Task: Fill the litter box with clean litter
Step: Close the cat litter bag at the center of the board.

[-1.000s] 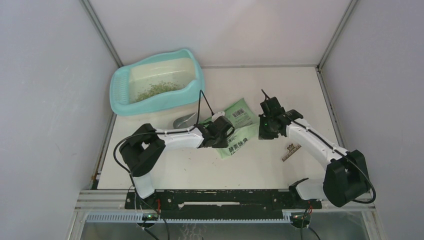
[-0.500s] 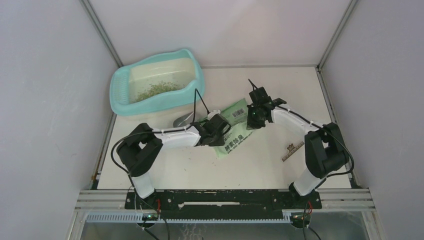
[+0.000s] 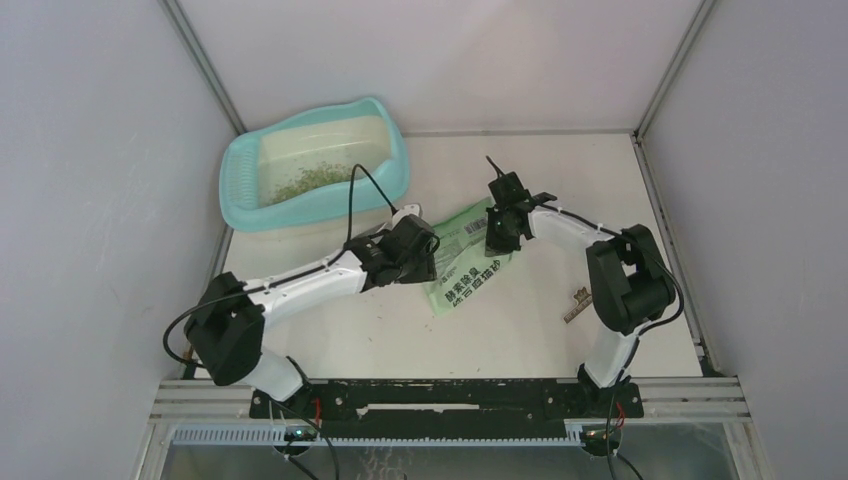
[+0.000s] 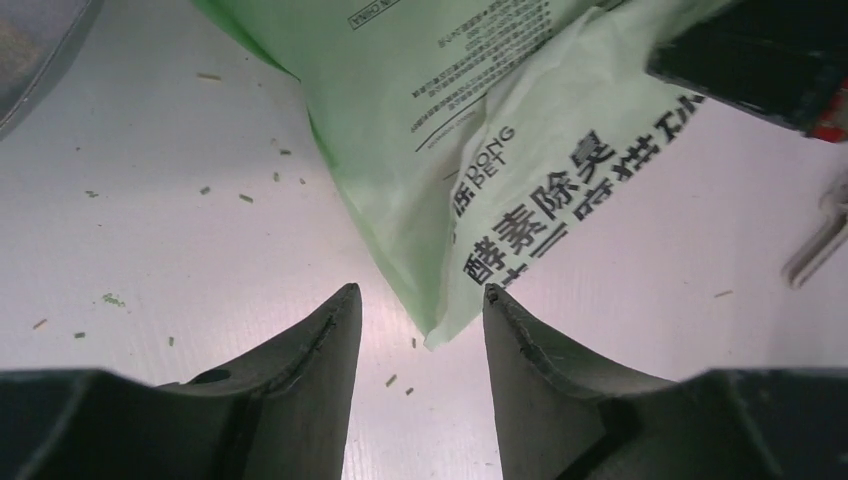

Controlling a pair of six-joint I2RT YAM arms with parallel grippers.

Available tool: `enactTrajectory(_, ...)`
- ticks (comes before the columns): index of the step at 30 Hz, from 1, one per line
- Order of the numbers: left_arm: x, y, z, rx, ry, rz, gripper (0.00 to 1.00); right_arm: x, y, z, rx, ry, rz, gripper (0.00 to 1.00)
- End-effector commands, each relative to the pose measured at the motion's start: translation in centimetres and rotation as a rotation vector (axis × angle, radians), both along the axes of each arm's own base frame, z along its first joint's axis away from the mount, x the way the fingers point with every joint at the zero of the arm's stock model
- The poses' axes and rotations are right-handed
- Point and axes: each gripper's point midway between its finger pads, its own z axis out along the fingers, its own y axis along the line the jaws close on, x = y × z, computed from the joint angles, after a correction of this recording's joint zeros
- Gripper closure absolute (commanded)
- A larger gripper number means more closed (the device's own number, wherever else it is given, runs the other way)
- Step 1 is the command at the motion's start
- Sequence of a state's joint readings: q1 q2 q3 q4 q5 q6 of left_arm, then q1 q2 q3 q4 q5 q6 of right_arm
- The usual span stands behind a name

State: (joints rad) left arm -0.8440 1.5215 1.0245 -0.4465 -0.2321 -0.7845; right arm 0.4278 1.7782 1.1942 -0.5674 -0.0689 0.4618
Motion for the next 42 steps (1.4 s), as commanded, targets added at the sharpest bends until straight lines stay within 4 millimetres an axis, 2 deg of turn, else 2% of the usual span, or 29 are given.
enactTrajectory(1,-0.5,-2.0,4.3,-0.087,-0.056,-0.056,0.48,2.5,-0.2,0.2,-0.005,-0.059,-0.057,0.89)
enactTrajectory(5,-1.9,-4.4,4.8,-0.113,-0.048,-0.106,0.48,3.1,-0.8,-0.5,-0.023,-0.045,-0.093,0.90)
enactTrajectory(10,-3.1,-7.3,4.1,-0.122,-0.022,-0.156,0.48,3.4,-2.6,-0.6,-0.084,-0.044,-0.159,0.90)
enactTrajectory(14,-3.4,-8.5,3.2,-0.124,-0.005,-0.174,0.48,3.5,-3.3,-0.3,-0.089,-0.049,-0.188,0.89)
enactTrajectory(19,-3.5,-9.2,2.3,-0.128,0.000,-0.179,0.49,3.8,-3.6,-0.3,-0.081,-0.046,-0.203,0.89)
enactTrajectory(22,-3.1,-9.5,1.0,-0.099,-0.001,-0.178,0.50,3.9,-3.6,-0.7,-0.068,-0.038,-0.198,0.88)
enactTrajectory(26,-2.0,-9.2,-1.6,-0.015,-0.006,-0.167,0.51,3.9,-4.2,-1.2,-0.080,-0.025,-0.205,0.85)
enactTrajectory(31,-1.8,-9.5,-5.1,0.038,0.028,-0.175,0.52,3.4,-5.5,-1.3,-0.109,-0.001,-0.217,0.80)
enactTrajectory(34,-1.3,-9.3,-6.6,0.082,0.032,-0.173,0.53,2.7,-6.4,-1.0,-0.125,0.006,-0.227,0.72)
enactTrajectory(38,-0.8,-8.8,-7.4,0.109,0.034,-0.168,0.53,1.6,-8.2,-0.3,-0.166,-0.011,-0.245,0.65)
enactTrajectory(42,-0.2,-8.5,-7.2,0.119,0.021,-0.170,0.53,1.0,-10.1,-0.3,-0.228,-0.006,-0.263,0.65)
